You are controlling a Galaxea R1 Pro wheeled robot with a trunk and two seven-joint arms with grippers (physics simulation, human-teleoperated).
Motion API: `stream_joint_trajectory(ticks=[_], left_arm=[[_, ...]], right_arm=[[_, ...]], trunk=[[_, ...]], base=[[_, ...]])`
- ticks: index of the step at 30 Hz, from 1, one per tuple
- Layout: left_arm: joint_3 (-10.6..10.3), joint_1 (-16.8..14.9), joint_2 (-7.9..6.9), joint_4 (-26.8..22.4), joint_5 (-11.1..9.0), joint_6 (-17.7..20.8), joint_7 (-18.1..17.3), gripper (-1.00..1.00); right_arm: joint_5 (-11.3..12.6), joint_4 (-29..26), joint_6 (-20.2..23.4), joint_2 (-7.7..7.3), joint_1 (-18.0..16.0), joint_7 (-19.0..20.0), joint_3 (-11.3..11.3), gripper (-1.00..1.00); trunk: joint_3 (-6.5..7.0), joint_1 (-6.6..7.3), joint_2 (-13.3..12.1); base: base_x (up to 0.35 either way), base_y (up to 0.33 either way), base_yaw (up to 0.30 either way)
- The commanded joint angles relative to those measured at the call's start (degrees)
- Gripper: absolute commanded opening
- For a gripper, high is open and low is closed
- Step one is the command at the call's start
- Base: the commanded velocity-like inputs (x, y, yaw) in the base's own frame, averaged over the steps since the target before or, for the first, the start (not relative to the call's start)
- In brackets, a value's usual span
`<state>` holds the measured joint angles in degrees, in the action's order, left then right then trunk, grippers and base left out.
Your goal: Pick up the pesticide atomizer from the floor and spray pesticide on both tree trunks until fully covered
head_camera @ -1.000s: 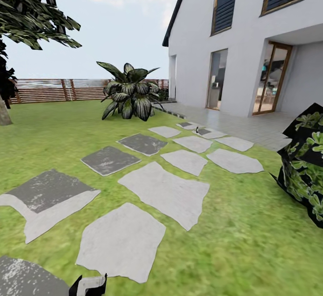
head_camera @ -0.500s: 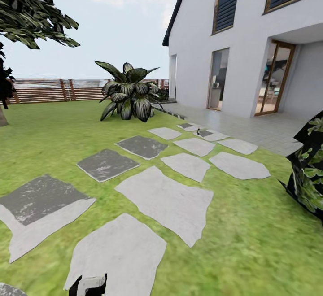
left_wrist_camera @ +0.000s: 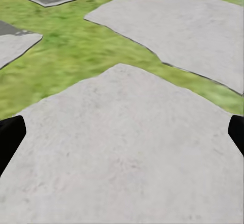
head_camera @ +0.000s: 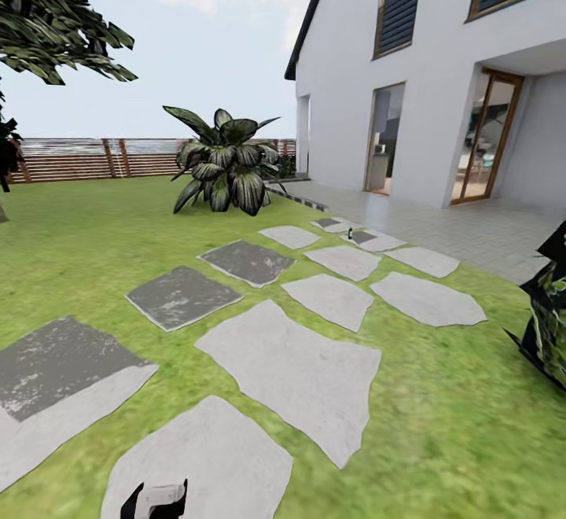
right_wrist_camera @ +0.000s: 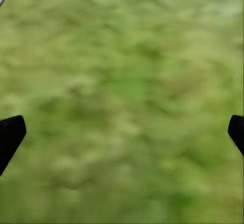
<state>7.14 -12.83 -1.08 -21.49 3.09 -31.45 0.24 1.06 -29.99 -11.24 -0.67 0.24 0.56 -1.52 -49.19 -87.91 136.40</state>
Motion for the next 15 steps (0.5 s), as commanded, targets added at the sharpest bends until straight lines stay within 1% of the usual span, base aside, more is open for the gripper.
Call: stream_joint_trajectory(ticks=[1, 11, 15], left_arm=[[0.24, -0.05, 0.03, 0.04, 0.34, -0.19, 0.02, 1.00], [0.24, -0.05, 0.03, 0.04, 0.34, -0.19, 0.02, 1.00], [0.25, -0.07, 0.03, 0.04, 0.34, -0.19, 0.02, 1.00]], right_arm=[[0.12, -0.06, -0.09, 0.00, 0.02, 0.06, -0.07, 1.00], [0.03, -0.21, -0.09, 0.06, 0.02, 0.14, -0.07, 1.00], [0.10, -0.24, -0.09, -0.13, 0.02, 0.32, -0.07, 1.00]], trunk=[[-0.05, -0.02, 0.02], [-0.05, -0.02, 0.02], [-0.05, -0.02, 0.02]], base=[[0.316, 0.000, 0.000], [0.316, 0.000, 0.000], [0.313, 0.000, 0.000]])
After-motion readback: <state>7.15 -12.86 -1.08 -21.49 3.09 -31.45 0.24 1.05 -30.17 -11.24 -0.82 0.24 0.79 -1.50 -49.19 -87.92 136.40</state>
